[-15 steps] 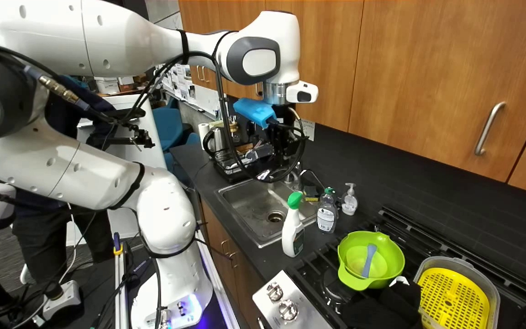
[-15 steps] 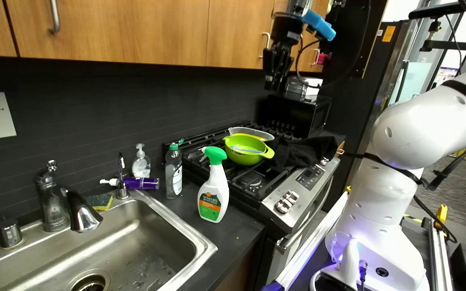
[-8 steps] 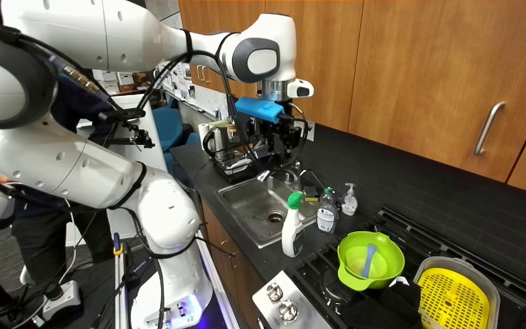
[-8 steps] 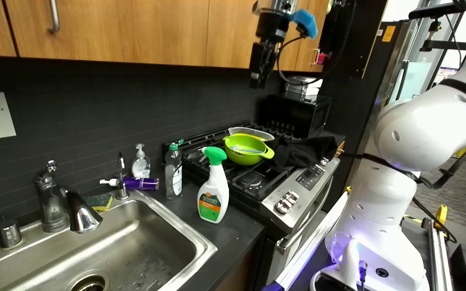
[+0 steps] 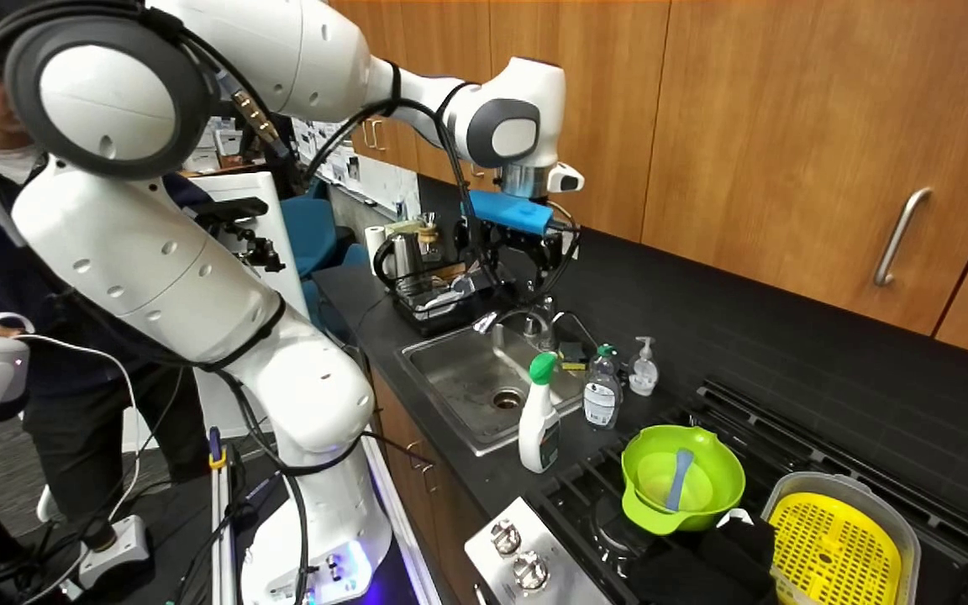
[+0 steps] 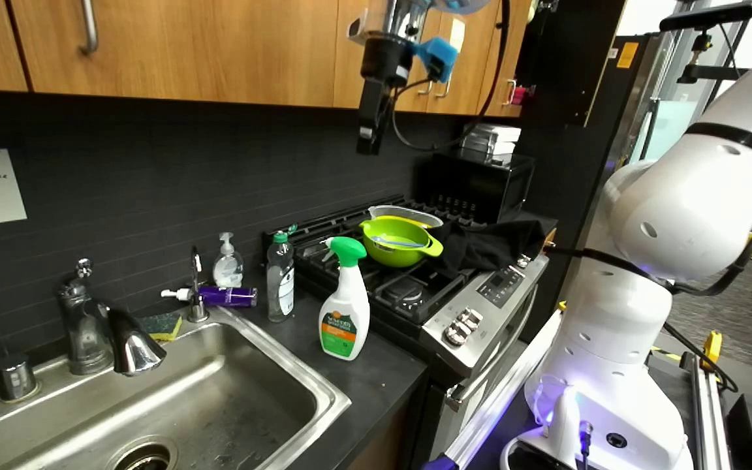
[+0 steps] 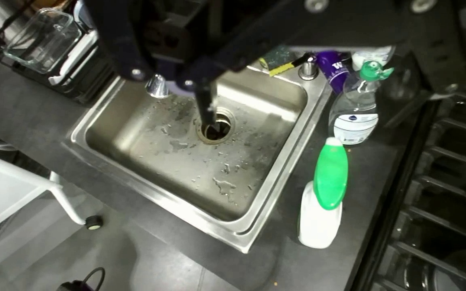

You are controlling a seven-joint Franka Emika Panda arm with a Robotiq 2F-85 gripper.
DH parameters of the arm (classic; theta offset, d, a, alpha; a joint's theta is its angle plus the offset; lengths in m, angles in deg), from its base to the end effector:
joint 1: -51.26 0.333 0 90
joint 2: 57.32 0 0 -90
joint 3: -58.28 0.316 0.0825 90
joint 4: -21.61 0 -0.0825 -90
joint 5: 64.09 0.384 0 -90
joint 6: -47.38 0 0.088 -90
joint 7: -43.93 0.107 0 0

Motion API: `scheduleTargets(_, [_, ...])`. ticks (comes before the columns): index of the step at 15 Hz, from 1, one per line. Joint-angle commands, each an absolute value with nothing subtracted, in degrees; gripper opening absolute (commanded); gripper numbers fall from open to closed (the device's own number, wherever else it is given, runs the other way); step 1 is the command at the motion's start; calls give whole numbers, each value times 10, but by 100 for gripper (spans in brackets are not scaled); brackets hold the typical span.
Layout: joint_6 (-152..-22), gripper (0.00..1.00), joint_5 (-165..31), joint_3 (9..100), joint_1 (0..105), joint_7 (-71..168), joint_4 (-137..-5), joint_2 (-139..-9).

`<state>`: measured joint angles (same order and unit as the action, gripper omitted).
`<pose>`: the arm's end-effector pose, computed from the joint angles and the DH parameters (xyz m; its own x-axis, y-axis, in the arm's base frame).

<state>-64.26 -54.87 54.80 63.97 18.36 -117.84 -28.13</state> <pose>0.3910 0.0728 0.4894 0.8490 0.5202 0.0928 0.5284 -0.8348 -0.1545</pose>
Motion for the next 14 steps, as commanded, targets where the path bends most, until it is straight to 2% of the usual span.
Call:
scheduleTargets(1, [-658,100,-482,525,646,118,-1170,-330])
scheduleTargets(6, [-675,100,-393,524,635,65,-1178,-366])
scheduleTargets(9, [-758,100,-352,545,619,137,-1211,-354])
scheduleTargets(10, [-782,99,-346,553,620,156,-1223,-347])
scheduleTargets(11, [-797,92,-335,556,629,146,-1234,-339])
scheduleTargets(13, [-829,94,-332,571,635,160,-1255,-328])
scheduleTargets(14, [-846,98,-336,580,636,174,-1262,-327])
